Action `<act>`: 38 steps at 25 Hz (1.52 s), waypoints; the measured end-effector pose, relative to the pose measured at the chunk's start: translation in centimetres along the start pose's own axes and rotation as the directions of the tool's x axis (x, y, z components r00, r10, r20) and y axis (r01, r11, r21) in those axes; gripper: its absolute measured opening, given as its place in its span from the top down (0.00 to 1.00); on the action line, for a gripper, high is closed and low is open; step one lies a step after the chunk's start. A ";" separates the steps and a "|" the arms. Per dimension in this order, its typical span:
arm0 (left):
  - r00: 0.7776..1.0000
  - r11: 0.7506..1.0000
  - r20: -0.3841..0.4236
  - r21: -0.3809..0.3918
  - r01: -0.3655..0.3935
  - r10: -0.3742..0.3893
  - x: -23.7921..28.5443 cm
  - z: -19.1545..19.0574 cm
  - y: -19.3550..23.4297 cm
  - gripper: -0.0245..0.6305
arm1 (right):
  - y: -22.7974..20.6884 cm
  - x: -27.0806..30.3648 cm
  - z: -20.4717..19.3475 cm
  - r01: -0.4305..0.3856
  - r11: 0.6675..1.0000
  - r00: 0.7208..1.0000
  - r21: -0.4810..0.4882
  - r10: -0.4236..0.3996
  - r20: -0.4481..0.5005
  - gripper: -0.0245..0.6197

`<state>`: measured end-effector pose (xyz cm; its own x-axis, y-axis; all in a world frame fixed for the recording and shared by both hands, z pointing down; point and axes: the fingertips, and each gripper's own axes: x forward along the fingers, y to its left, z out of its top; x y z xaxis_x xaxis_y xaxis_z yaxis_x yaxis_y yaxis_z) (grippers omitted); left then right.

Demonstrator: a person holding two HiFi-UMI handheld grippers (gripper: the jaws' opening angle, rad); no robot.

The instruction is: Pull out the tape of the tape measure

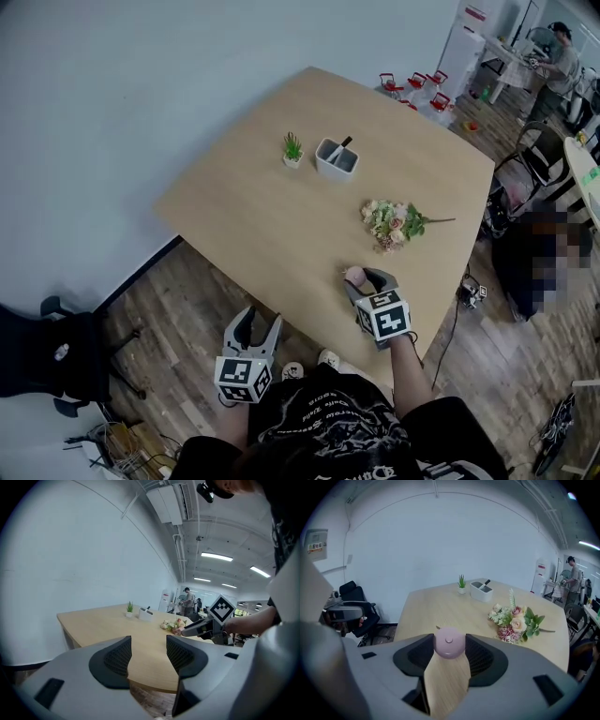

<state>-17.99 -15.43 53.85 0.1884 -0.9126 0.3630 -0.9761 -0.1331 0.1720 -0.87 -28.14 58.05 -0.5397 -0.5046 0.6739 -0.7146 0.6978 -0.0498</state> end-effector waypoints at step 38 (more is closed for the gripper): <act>0.628 0.583 -0.212 0.240 0.776 -0.749 1.5 0.8 -16.7 0.84 | 9.2 -12.1 -1.3 -0.195 0.952 0.981 -0.234 0.190 -0.043 0.61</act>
<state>-1.54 -14.84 50.82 0.8723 -0.3915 0.2930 -0.4490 -0.8786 0.1627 -0.34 -14.90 50.38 -0.6460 -0.3401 0.6833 -0.4713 0.8820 -0.0065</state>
